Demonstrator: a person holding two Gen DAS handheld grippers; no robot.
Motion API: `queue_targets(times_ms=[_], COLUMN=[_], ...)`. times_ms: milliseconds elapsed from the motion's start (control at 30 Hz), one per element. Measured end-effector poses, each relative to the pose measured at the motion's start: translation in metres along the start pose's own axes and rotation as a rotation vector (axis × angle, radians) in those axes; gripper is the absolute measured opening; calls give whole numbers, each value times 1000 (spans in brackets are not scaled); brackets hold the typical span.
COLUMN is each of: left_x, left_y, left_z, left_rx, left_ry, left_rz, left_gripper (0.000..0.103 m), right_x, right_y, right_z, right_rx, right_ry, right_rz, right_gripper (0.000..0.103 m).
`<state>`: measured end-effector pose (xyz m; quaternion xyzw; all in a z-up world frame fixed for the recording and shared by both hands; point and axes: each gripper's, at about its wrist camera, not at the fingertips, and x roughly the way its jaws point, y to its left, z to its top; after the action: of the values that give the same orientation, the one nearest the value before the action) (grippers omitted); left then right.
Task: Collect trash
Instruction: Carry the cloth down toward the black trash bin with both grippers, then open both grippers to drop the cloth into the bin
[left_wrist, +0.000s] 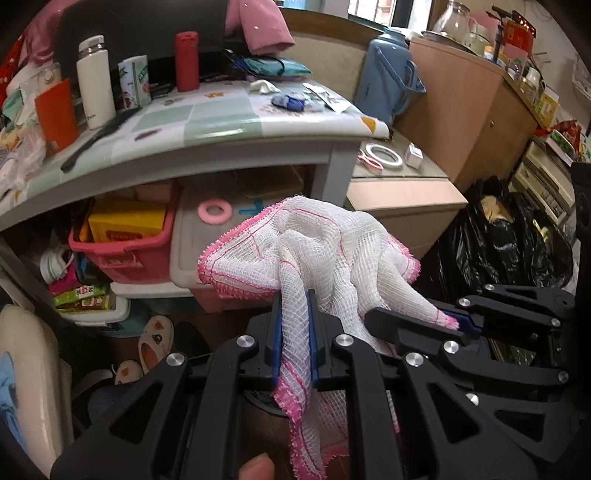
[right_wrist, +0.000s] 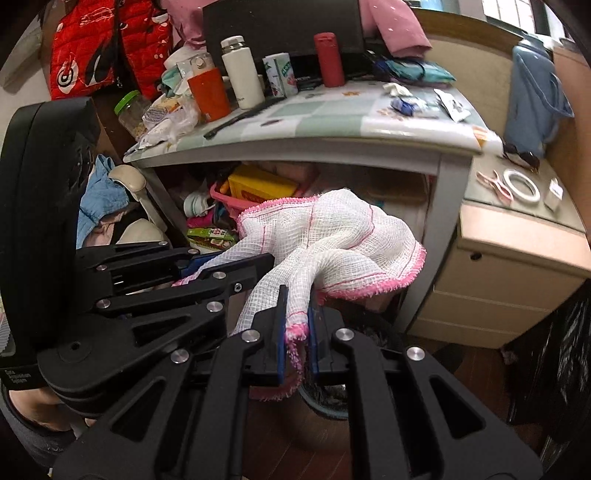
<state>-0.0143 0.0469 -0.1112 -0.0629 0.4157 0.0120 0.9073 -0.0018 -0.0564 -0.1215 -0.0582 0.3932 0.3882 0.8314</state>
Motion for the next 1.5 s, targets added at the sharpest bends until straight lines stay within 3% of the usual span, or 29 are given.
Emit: queue_targets(times_ms=[633,1067,1400,1500], left_x=[77,176,253,270], left_y=[-26,-2,30,38], left_z=[-64,-101,-113,-112], left_rx=[18,-45,-83,-95], left_ry=[147,330,437,451], left_rz=[-23,-35,-26,-29], left_gripper=[11,13,18,34], right_x=[47,133,212,232], right_y=[-46,-90,-118,-124], right_z=[-79,-124,-132,-131], right_rx=[144,250,296,294], right_ry=[104,268,407,433], right_rz=[7,-1,-2,-10], right_gripper=[10,13,18,25])
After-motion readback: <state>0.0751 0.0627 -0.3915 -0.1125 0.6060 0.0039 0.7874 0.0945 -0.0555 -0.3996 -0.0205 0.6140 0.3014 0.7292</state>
